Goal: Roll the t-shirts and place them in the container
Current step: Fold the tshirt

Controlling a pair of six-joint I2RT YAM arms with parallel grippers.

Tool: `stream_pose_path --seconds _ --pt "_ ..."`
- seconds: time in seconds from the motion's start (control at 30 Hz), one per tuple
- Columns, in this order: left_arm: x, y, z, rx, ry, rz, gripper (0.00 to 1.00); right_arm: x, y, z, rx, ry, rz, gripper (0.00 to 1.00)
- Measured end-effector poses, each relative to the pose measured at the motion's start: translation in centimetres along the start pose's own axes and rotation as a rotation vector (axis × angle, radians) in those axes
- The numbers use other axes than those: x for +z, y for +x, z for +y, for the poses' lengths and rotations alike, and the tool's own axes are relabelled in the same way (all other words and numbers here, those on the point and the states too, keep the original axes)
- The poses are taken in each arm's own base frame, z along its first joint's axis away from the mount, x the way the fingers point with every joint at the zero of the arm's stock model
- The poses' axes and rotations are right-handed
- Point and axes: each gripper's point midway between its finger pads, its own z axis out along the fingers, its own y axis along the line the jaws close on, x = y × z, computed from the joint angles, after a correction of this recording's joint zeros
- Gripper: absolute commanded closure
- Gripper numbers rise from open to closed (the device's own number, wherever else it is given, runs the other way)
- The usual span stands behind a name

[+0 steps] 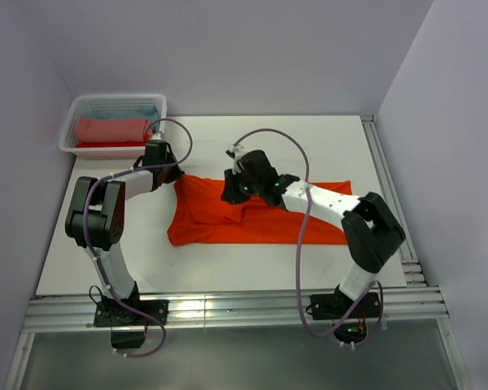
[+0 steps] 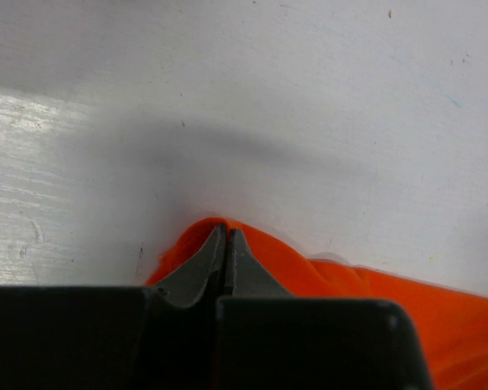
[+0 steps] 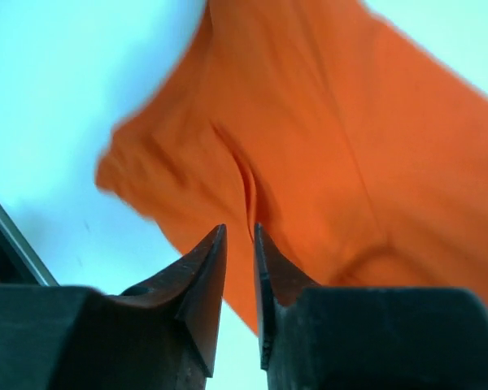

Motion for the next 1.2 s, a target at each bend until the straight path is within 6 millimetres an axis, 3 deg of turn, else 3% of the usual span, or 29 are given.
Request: stream_pose_path --seconds 0.1,0.17,0.27,0.4,0.7,1.0,1.2 --pt "0.0 0.0 0.0 0.000 0.000 0.000 1.00 2.5 -2.4 0.2 0.022 0.000 -0.023 0.82" --pt "0.0 0.0 0.0 0.002 0.000 0.000 1.00 4.5 -2.6 -0.3 0.045 0.017 -0.008 0.85" --pt "0.0 0.0 0.0 0.003 0.000 0.001 1.00 7.0 -1.3 -1.3 0.081 0.038 0.040 0.88" --pt "0.0 0.0 0.0 0.003 -0.001 0.001 1.00 8.3 1.5 -2.2 0.115 0.054 0.112 0.88" --pt "0.0 -0.2 -0.1 0.004 -0.003 0.004 1.00 7.9 6.7 -0.6 0.139 -0.038 0.204 0.88" --pt "0.0 0.1 0.0 0.004 -0.009 0.014 1.00 5.1 9.7 3.1 0.102 -0.131 0.220 0.88" --pt "0.2 0.3 0.2 0.003 -0.013 0.020 1.00 4.1 10.1 4.7 0.079 -0.168 0.217 0.88"
